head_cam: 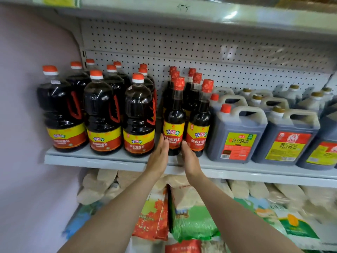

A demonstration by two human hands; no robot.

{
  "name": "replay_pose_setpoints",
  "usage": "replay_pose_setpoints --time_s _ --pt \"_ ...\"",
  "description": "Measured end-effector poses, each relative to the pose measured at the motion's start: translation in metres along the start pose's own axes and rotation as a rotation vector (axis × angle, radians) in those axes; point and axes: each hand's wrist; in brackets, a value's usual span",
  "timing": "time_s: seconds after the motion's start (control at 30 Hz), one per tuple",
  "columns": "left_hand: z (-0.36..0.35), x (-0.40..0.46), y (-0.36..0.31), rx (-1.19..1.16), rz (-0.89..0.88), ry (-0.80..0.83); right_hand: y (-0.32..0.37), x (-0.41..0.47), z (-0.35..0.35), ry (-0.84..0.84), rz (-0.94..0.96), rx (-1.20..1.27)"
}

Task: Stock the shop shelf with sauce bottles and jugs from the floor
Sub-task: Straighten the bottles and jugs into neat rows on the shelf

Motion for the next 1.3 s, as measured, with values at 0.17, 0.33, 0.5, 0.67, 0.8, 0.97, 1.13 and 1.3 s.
replay_pose_setpoints --time_s 0.17,0.33,0.5,0.67,0.8,0.97,1.13,1.3 --pt "0.001 -0.001 0.002 0.010 -0.004 -0.026 0.003 -0.003 0.001 0.037 0.000 -0.031" --pt "0.002 -0.003 0.002 0.014 0.007 -0.030 0.002 -0.004 0.001 0.044 0.008 -0.058" --pt "0.002 -0.004 0.001 -0.016 0.018 -0.024 0.003 -0.003 0.003 0.028 0.002 -0.038" --pt "-0.015 -0.027 0.008 -0.142 -0.030 -0.255 0.004 -0.020 0.021 -0.334 0.042 -0.047" --pt "-0.036 -0.036 0.003 -0.102 -0.112 -0.256 0.012 -0.014 0.039 -0.509 0.096 -0.171" --pt "-0.057 -0.024 -0.016 -0.052 0.004 0.047 0.013 -0.008 0.048 -0.328 0.032 -0.257" --pt "-0.069 -0.018 -0.018 -0.001 0.061 0.090 0.010 -0.003 0.051 -0.229 -0.036 -0.200" --pt "-0.074 -0.015 -0.015 0.007 0.054 0.070 0.012 -0.005 0.058 -0.180 -0.014 -0.164"
Point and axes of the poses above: each hand's wrist, its own x-axis towards the middle knuckle, its own z-axis out of the back of the hand, y = z × x, and after that the axes turned 8 degrees about z, right-handed
